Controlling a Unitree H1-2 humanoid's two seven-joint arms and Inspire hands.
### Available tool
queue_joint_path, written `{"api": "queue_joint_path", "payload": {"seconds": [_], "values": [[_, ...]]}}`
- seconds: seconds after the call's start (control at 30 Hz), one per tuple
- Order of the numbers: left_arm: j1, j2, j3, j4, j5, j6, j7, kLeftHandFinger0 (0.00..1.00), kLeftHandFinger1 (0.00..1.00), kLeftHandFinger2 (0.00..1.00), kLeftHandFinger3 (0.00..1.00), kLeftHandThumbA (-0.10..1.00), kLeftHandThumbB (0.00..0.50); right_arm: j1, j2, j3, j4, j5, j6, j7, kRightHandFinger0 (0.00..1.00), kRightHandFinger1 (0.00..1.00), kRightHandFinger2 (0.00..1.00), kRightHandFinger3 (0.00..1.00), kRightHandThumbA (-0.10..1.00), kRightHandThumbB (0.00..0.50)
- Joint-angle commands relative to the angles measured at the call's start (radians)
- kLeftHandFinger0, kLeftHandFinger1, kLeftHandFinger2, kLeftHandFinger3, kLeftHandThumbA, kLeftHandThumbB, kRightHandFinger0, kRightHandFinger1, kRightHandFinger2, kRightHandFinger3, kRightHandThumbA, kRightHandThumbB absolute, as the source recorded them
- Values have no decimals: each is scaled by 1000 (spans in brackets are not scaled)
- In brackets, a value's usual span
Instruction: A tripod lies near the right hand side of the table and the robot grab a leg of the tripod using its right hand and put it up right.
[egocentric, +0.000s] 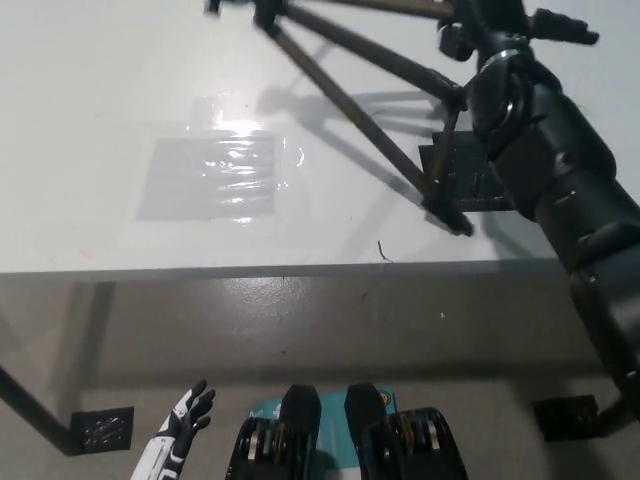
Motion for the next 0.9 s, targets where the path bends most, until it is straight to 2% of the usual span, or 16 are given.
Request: {"api": "queue_joint_path", "payload": {"seconds": [0.0, 0.1, 0.13, 0.2, 0.27, 0.3, 0.33, 0.4, 0.5, 0.6, 0.67, 0.73, 0.8, 0.87], "values": [[33, 18, -20, -22, 40, -59, -11, 1000, 1000, 1000, 1000, 1000, 356, -238, 40, -312, -75, 390, -124, -170, 0, 12, 457, 533, -28, 30], [36, 14, -19, -24, 34, -56, -11, 1000, 1000, 1000, 1000, 1000, 370, -232, 37, -378, -69, 417, -149, -163, 0, 0, 402, 532, -62, 26], [35, 15, -19, -23, 36, -59, -11, 1000, 1000, 1000, 1000, 1000, 369, -227, 39, -394, -71, 422, -150, -157, 0, 0, 336, 523, -59, 30], [46, 17, -24, -23, 46, -62, -11, 1000, 1000, 1000, 1000, 1000, 352, -192, 46, -425, -83, 422, -140, -164, 0, 0, 180, 443, -25, 23], [51, 19, -26, -25, 46, -69, -13, 1000, 1000, 1000, 1000, 1000, 323, -167, 49, -445, -77, 421, -156, -170, 0, 0, 108, 327, -50, 28], [57, 18, -26, -32, 47, -60, -12, 1000, 1000, 1000, 1000, 1000, 331, -153, 53, -457, -74, 420, -164, -179, 0, 0, 78, 266, -46, 37], [61, 16, -27, -34, 48, -57, -11, 1000, 1000, 1000, 1000, 1000, 334, -144, 55, -466, -71, 423, -170, -184, 0, 0, 108, 268, -53, 39], [63, 13, -27, -29, 43, -63, -9, 1000, 1000, 1000, 1000, 1000, 340, -125, 61, -493, -60, 437, -185, -183, 0, 7, 321, 394, -42, 33], [53, 14, -33, -26, 33, -66, -16, 1000, 1000, 1000, 1000, 1000, 331, -111, 68, -519, -29, 450, -208, -206, 0, 63, 504, 486, -46, 52], [58, 5, -37, -31, 53, -59, -1, 1000, 1000, 1000, 1000, 1000, 340, -86, 81, -540, -4, 469, -228, -216, 0, 107, 547, 490, -48, 52], [67, 4, -39, -30, 42, -64, -3, 1000, 1000, 1000, 1000, 1000, 335, -52, 98, -549, 2, 484, -243, -218, 0, 113, 536, 479, -50, 42], [73, 2, -38, -32, 43, -64, 4, 1000, 1000, 1000, 1000, 1000, 331, -2, 120, -562, 20, 509, -266, -195, 0, 134, 531, 559, -30, 31], [76, 4, -37, -33, 47, -65, 8, 1000, 1000, 1000, 1000, 1000, 329, 21, 135, -586, 37, 548, -259, -190, 0, 163, 578, 710, -30, 71], [75, 4, -37, -34, 39, -66, 6, 1000, 1000, 1000, 1000, 1000, 325, 43, 146, -585, 49, 555, -271, -194, 0, 169, 545, 576, -56, 84]]}}
